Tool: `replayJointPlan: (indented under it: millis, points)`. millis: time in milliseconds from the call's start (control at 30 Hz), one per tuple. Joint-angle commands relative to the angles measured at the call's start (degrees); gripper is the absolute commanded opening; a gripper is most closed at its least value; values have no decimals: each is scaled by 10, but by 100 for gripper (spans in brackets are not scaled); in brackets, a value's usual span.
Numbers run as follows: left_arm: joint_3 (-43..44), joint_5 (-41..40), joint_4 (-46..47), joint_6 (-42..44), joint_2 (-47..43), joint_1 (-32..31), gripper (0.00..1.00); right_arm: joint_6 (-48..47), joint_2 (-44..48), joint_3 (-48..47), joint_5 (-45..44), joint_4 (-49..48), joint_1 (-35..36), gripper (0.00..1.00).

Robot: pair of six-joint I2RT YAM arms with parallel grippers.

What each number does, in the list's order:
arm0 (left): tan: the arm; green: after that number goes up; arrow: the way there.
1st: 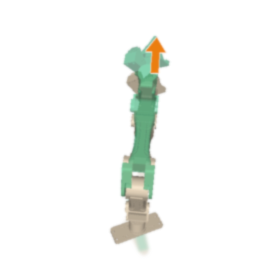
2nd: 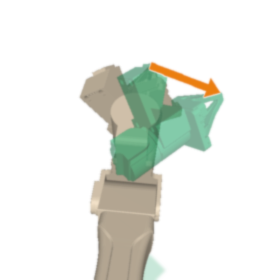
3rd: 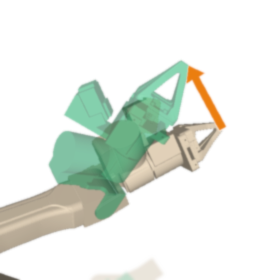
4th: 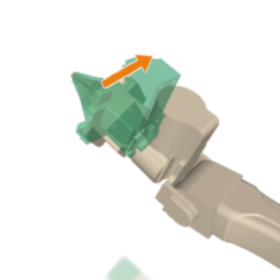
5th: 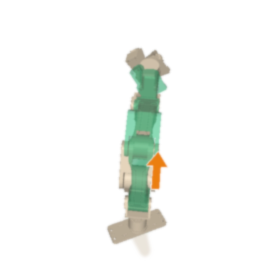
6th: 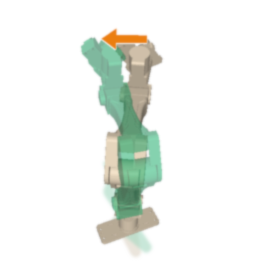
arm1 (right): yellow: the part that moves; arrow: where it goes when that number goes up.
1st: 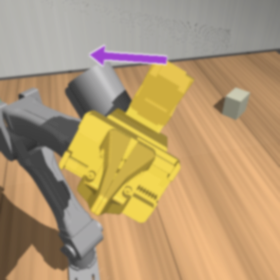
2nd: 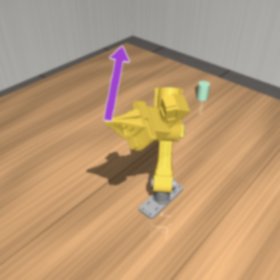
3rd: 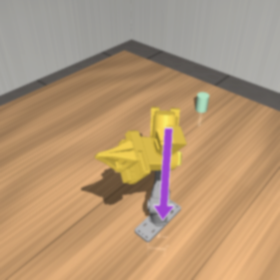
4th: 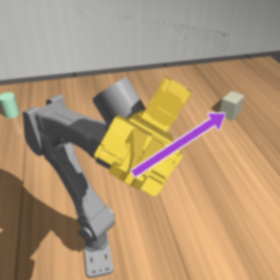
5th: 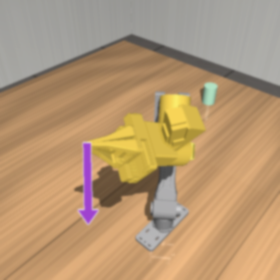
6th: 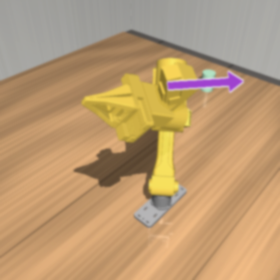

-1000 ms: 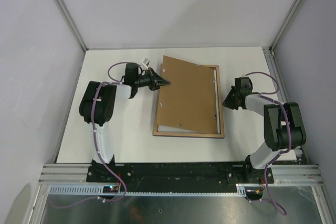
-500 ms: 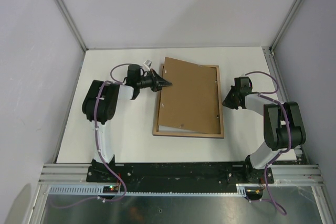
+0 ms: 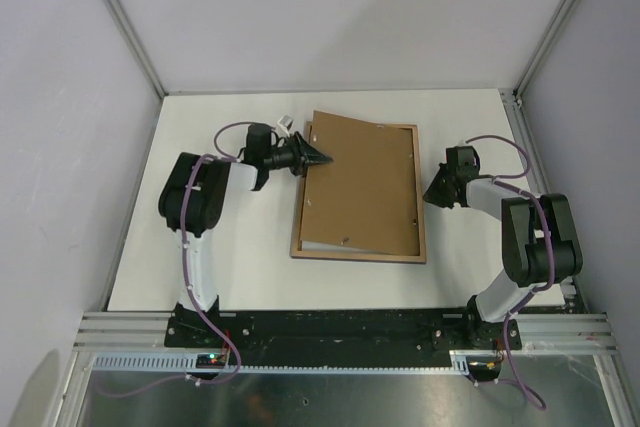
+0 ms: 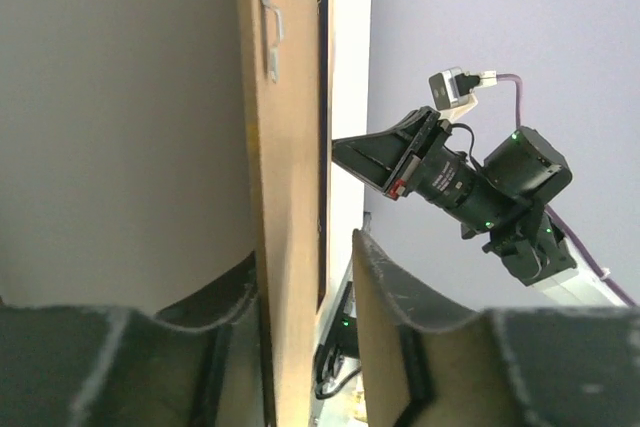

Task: Put the photo into the frame
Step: Place the backboard on the frame body.

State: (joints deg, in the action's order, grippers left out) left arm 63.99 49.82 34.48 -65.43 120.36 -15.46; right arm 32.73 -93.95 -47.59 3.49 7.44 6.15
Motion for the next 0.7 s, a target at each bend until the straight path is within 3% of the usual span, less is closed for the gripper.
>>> replayJointPlan:
  millis: [0,400,667]
  points:
    - [14,20,-7,22,-22,-12,42,-7,-15,-4,1,26,9,17]
    - [50,-45,-188,142,-63,-11,71,-8,-10,-3,-1,30,10,17]
    - [78,-99,-292,207,-93,-11,81,-6,-13,-4,0,28,10,17]
